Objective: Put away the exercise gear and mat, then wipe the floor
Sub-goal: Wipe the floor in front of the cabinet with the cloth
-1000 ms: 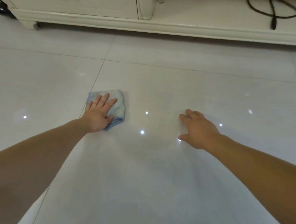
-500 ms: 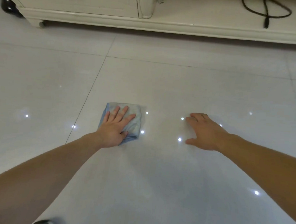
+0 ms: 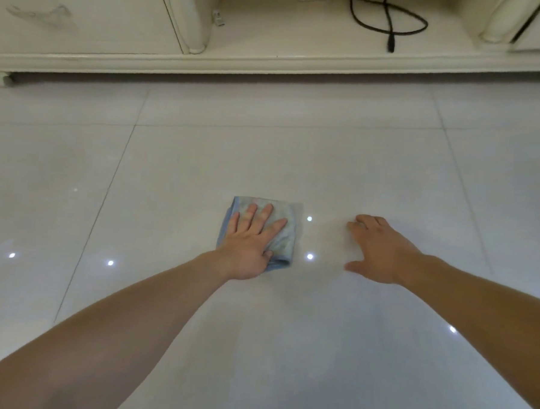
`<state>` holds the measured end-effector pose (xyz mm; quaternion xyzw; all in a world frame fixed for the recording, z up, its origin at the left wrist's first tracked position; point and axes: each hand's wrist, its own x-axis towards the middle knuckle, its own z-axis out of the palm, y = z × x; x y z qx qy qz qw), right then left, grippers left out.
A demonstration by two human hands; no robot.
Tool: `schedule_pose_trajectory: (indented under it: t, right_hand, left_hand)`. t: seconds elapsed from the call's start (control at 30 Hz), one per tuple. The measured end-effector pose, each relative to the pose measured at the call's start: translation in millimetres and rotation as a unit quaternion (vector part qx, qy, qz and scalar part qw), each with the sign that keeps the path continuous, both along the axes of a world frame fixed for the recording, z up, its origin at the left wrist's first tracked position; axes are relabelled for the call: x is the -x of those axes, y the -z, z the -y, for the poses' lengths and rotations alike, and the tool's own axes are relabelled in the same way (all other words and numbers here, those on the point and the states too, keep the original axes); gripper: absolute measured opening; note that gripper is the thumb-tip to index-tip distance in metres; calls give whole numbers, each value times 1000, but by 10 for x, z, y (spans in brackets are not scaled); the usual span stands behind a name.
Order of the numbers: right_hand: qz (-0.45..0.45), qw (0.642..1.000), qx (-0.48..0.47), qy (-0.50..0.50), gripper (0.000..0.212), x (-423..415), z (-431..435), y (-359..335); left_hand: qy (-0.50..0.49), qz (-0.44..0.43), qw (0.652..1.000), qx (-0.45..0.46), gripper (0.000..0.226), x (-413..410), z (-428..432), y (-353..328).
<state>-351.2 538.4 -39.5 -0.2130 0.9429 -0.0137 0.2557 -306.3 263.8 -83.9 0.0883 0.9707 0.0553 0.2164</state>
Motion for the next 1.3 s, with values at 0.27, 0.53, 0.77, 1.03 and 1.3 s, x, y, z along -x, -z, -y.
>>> schedule_pose_trajectory:
  t: [0.27,0.53,0.77,1.03,1.3]
  right_hand:
    - [4,999,39,30,85,-230,-242,-15]
    - [-5,998,59,4,77,-509,-248,178]
    - [-44,995,89,33,69,-673,-182,251]
    - [-35,997,73,-1,73,-1065,-114,244]
    - [-39,997,50,-34,74,-1422,458,249]
  left_hand:
    - [35,12,999,-13,73,-2,-559,-45]
    - [60,-23,997,-49,74,-412,-791,60]
    - [42,-18,997,-59,72,-855,-757,15]
    - [67,-23,995,-71,70,-1279,-495,51]
    - [64,-54,994,-77,71,-1600,99,91]
